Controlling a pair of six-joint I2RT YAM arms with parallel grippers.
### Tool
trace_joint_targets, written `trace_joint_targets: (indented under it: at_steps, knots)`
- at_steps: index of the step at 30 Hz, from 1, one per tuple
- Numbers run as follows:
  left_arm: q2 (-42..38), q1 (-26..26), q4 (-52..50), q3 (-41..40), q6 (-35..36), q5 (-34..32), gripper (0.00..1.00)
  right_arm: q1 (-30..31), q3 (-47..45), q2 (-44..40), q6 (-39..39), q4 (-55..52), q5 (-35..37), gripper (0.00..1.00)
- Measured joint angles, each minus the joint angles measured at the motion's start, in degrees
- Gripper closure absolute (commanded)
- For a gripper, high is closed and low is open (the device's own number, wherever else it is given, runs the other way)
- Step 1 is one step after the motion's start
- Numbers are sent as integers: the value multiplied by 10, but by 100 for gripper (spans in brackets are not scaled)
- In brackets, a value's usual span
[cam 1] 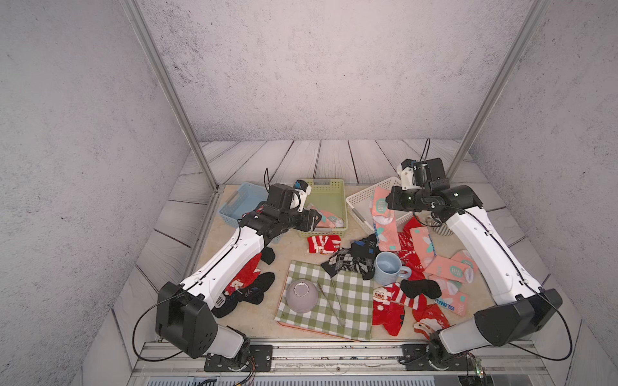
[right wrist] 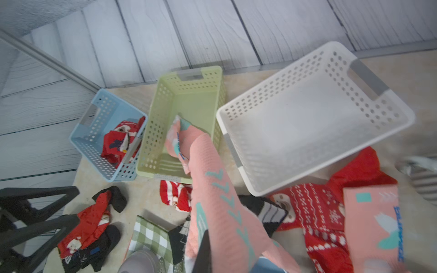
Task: Sort the socks into the basket by color
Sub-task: Pick up the sock from the center of the board, then place the sock in the bin.
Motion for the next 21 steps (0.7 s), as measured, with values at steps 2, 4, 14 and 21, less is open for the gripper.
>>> trace_joint_targets:
  at_steps: [2,4,14,21]
  knots:
    - [-7,0,0,-5,3,-3,36,16,30,23,-2,7,-10,100]
    - [-17,0,1,-14,6,-8,36,33,61,48,-6,14,-21,100]
    - [-77,0,-4,-74,18,-28,35,87,218,172,-10,66,-76,100]
    - [-125,0,-7,-105,23,-48,35,96,286,252,-2,100,-97,100]
